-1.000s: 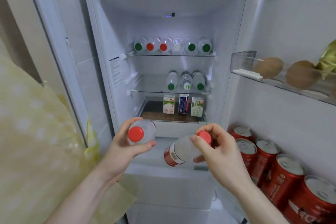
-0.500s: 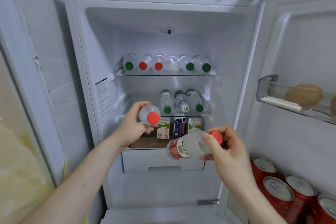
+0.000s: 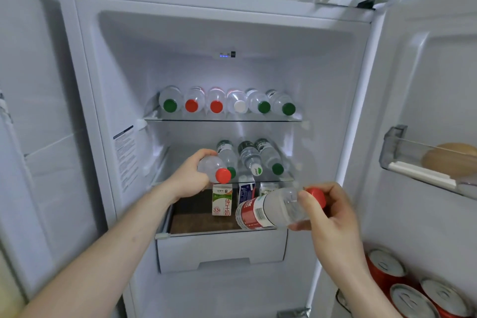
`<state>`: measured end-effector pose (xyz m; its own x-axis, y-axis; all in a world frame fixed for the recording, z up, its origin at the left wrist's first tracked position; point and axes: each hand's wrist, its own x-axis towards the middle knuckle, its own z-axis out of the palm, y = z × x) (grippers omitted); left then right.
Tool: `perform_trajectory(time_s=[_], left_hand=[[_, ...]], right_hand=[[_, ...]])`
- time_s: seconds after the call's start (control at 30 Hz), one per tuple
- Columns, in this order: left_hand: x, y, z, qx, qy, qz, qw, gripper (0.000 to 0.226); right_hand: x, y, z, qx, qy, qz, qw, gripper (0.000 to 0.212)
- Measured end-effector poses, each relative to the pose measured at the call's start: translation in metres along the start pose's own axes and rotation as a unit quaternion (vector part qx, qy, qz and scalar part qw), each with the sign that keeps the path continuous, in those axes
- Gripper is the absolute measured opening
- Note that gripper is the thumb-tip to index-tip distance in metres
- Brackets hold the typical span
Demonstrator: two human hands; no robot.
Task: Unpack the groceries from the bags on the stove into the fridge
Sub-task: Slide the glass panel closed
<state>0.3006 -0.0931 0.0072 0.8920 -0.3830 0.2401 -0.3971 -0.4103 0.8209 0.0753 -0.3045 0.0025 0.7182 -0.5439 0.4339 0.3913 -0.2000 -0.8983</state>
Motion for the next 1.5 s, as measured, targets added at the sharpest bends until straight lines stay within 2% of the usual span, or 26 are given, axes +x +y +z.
perform_trajectory(time_s=[0.23, 0.37, 0.53, 0.73, 0.83, 0.93, 1.03, 1.1, 1.27, 1.4, 1.5], left_hand=[[0.037, -0.006, -0.003, 0.225, -0.074, -0.014, 0.971, 0.067], [0.048, 0.003, -0.006, 0.21, -0.083, -0.028, 0.974, 0.071], [0.069, 0.002, 0.001, 0.192, -0.074, -0.035, 0.978, 0.074], [0.071, 0.0, 0.002, 0.171, -0.074, -0.052, 0.981, 0.074], [0.064, 0.004, -0.003, 0.139, -0.04, -0.035, 0.989, 0.074], [0.048, 0.013, -0.011, 0.059, 0.031, 0.003, 0.998, 0.072], [0.023, 0.023, -0.024, -0.009, 0.101, 0.03, 0.994, 0.066], [0.006, 0.029, -0.032, -0.025, 0.141, 0.041, 0.989, 0.058], [-0.022, 0.021, -0.034, 0.078, 0.201, 0.027, 0.976, 0.032], [-0.031, -0.003, -0.029, 0.109, 0.186, -0.033, 0.976, 0.025], [-0.031, -0.012, -0.026, 0.115, 0.201, -0.03, 0.972, 0.026]], right_hand=[[0.015, 0.006, 0.01, -0.013, -0.013, 0.008, 1.0, 0.01], [0.02, 0.01, 0.015, -0.023, -0.018, 0.003, 1.0, 0.021], [0.026, 0.016, 0.025, -0.017, -0.034, 0.007, 0.999, 0.025], [0.025, 0.02, 0.036, 0.013, -0.04, 0.013, 0.999, 0.019], [0.024, 0.019, 0.039, 0.03, -0.044, 0.003, 0.999, 0.018], [0.025, 0.02, 0.045, 0.041, -0.045, -0.01, 0.998, 0.017], [0.025, 0.019, 0.061, 0.073, -0.046, -0.027, 0.996, 0.01], [0.028, 0.022, 0.079, 0.108, -0.04, -0.024, 0.993, 0.014], [0.037, 0.038, 0.129, 0.159, -0.006, 0.055, 0.986, 0.009], [0.036, 0.059, 0.156, 0.164, 0.005, 0.067, 0.984, 0.011], [0.032, 0.071, 0.165, 0.152, 0.001, 0.053, 0.987, 0.009]])
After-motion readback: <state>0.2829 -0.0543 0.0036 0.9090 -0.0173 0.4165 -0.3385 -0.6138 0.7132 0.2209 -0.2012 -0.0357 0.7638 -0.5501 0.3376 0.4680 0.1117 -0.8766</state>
